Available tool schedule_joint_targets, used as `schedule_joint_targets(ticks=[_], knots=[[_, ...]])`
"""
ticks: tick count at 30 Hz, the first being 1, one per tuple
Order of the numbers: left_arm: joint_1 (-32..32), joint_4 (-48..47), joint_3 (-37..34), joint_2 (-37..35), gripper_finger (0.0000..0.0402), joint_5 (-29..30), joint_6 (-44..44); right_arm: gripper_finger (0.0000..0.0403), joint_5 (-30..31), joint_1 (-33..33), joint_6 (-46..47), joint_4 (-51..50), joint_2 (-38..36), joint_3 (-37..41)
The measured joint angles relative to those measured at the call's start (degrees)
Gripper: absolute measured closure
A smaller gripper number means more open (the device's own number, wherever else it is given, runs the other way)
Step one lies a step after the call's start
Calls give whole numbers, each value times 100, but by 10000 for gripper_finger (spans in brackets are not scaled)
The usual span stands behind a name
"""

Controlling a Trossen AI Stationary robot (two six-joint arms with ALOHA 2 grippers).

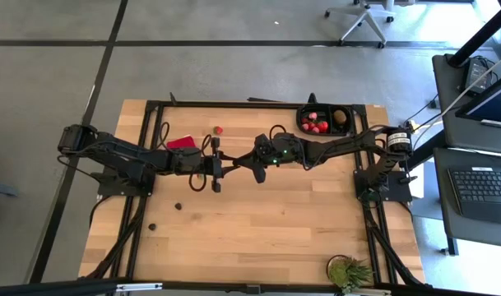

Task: Pick and placing Produce into tupperware
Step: Put the black raspberry into the black bin

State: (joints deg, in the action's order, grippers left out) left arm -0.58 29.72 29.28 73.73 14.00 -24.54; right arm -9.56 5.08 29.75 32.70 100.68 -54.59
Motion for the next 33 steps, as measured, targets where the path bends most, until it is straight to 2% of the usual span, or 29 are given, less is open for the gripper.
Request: schedule_joint_targets(ticks=[6,11,21,29,33], knots=[[0,-29,4,0,296,85,1,331,-26,-18,2,46,4,0],[0,-48,4,-2,329,103,2,332,-26,-22,-4,41,4,0],[0,-184,13,-7,354,155,16,333,-29,-26,-39,23,5,0],[7,-276,2,9,398,192,-12,332,99,-33,-157,-116,4,0],[7,-281,2,15,401,170,-13,332,113,-33,-153,-298,-3,-23]])
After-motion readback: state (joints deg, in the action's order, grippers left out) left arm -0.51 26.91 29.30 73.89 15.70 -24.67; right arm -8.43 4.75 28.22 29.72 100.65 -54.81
